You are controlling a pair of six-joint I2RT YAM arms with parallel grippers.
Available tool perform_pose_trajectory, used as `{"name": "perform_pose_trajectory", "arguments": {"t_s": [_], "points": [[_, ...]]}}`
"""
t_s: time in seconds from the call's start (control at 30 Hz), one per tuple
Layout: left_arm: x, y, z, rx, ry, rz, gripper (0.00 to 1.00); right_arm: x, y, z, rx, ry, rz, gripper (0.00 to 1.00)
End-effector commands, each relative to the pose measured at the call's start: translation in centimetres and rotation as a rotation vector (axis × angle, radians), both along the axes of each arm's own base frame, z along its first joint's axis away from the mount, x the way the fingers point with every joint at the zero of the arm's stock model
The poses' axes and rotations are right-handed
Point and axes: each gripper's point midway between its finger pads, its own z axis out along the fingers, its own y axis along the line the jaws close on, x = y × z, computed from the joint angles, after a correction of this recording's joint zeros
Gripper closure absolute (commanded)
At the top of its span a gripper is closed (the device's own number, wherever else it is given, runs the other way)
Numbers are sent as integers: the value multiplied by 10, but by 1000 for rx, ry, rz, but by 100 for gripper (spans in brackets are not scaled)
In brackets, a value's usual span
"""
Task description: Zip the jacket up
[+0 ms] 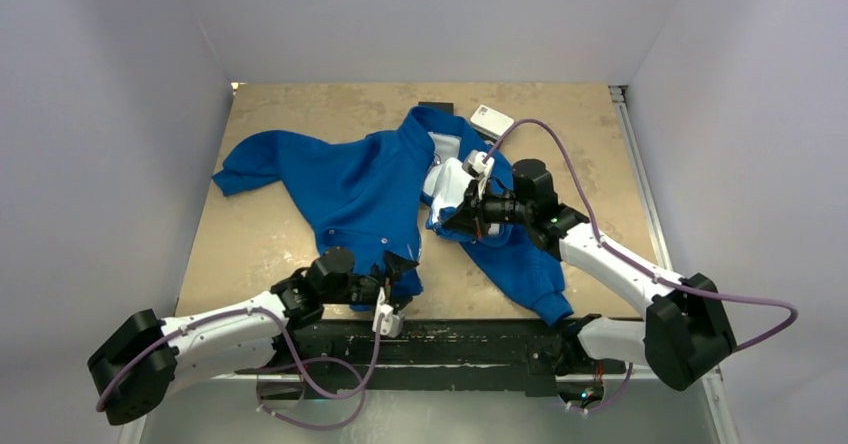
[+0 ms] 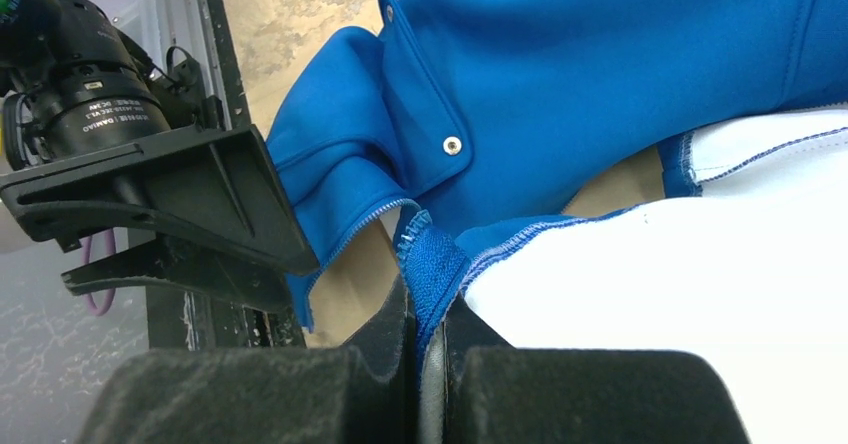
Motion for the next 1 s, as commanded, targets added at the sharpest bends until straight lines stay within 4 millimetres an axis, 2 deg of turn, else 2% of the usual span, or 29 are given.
{"name": "perform_pose_trajectory", "arguments": {"t_s": [0.0,0.23,0.43,0.53,0.67,0.77,0.87,0.97], "points": [[2,1,-1,5,-146,-42,23,2,3,10,32,-29,21,100],[2,-1,-10,22,-188,-73,24,3,4,13,34,-26,22,100],[10,0,-12,-5,-288,-39,33,2,4,14,41,-25,22,100],[17,0,-13,-10,-325,-1,42,1,4,15,44,-25,23,100],[27,-1,-3,-40,-349,60,56,-1,4,15,47,-19,26,100],[30,-2,5,-69,-365,76,56,-2,4,13,50,-15,29,100],[26,-5,11,-91,-365,75,43,-2,6,12,59,-12,35,100],[24,-6,9,-90,-359,68,41,2,10,4,74,15,26,100]]}}
